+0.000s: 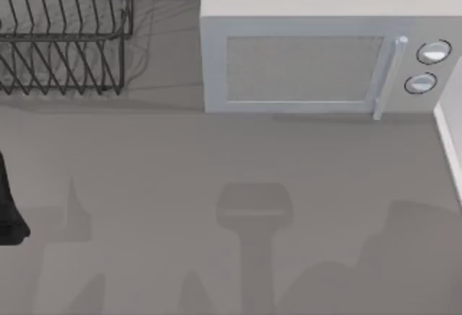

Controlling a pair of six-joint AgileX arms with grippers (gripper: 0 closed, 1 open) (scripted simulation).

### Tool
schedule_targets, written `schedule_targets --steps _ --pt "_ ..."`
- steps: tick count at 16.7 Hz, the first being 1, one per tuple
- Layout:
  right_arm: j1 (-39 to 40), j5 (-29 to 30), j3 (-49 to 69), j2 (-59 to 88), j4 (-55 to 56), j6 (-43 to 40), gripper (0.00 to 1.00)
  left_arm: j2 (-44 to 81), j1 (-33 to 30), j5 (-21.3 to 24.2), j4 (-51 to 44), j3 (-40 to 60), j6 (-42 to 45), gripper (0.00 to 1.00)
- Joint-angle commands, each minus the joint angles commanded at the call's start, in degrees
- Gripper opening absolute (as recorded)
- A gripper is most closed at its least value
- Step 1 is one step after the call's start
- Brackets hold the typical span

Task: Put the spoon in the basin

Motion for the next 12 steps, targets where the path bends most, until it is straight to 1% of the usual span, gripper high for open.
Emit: schedule_targets --steps 4,12 --pt "2.9 0.2 20.3 14.8 -6.8 2.1 0.0 0.0 0.0 0.0 0.0 0.0 0.0 1.0" --pt "9.9 0.3 70.6 47.9 -21.8 9.8 0.0 0.0 0.0 0.0 0.0 0.0 0.0 1.0"
